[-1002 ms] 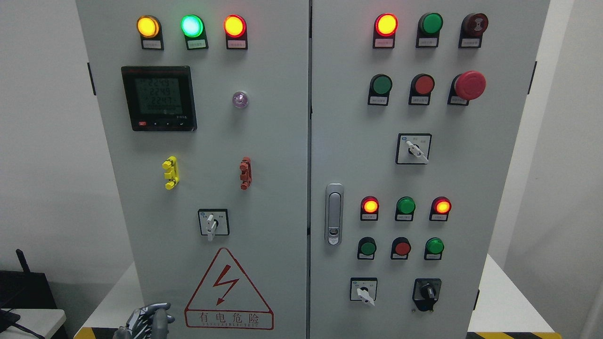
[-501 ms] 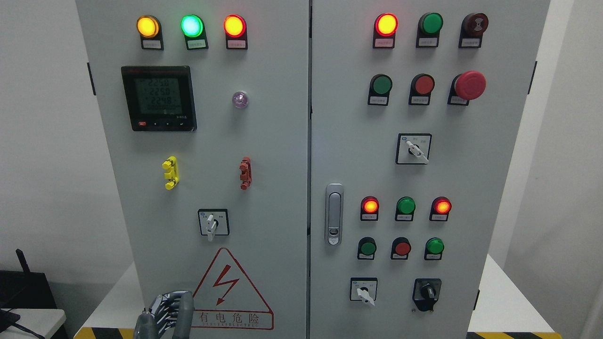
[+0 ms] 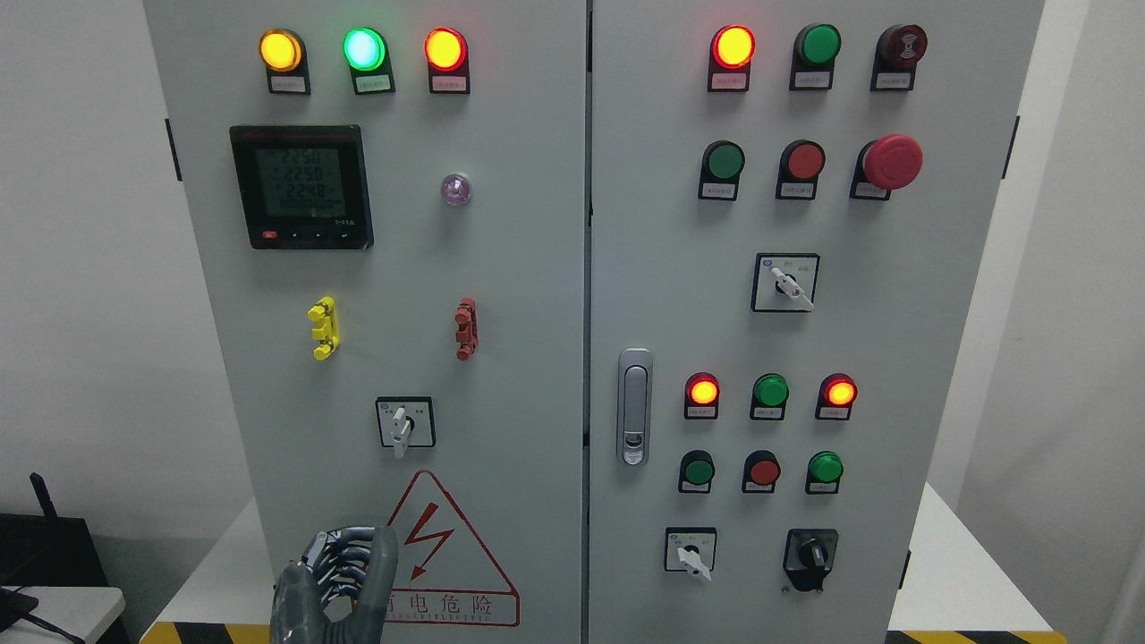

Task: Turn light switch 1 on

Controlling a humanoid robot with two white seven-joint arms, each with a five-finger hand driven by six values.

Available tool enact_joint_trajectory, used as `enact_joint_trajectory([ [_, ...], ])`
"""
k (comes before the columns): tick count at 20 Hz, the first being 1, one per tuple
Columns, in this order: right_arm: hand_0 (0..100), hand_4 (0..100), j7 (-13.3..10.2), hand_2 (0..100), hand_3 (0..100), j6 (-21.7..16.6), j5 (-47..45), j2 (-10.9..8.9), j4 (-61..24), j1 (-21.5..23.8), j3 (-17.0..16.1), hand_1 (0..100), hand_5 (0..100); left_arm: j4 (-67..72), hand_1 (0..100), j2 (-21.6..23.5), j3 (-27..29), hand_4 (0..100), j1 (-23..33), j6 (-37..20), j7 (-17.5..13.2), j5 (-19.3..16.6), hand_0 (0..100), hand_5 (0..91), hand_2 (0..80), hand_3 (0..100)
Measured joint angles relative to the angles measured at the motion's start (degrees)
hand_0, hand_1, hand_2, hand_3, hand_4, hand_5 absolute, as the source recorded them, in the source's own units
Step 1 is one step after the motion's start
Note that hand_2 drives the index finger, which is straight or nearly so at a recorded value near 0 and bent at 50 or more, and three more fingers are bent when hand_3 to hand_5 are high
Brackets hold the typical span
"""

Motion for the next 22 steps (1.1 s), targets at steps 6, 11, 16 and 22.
enact_joint_trajectory([
  [6,12,0,0.00,0,0,0.00,0.00,0.00,0.00,0.00,0.00,39,0,-0.14,32,-0.41,-0.42,75,-2.34,4.42,1.20,-1.12,29,68.5,45.2,70],
  [11,12,0,0.00,0,0,0.00,0.00,0.01,0.00,0.00,0.00,39,0,-0.20,32,-0.69,-0.66,75,-4.67,6.51,1.70,-1.47,29,70.1,45.2,70],
  [16,12,0,0.00,0,0,0.00,0.00,0.01,0.00,0.01,0.00,39,0,-0.23,32,-0.89,-0.81,75,-6.51,7.19,2.71,-1.58,29,70.8,45.2,70],
  [22,12,0,0.00,0,0,-0.04,0.00,0.00,0.00,0.01,0.00,39,0,-0.14,33,-1.03,-0.94,76,-7.88,7.34,3.27,-1.58,29,71.6,44.7,71],
])
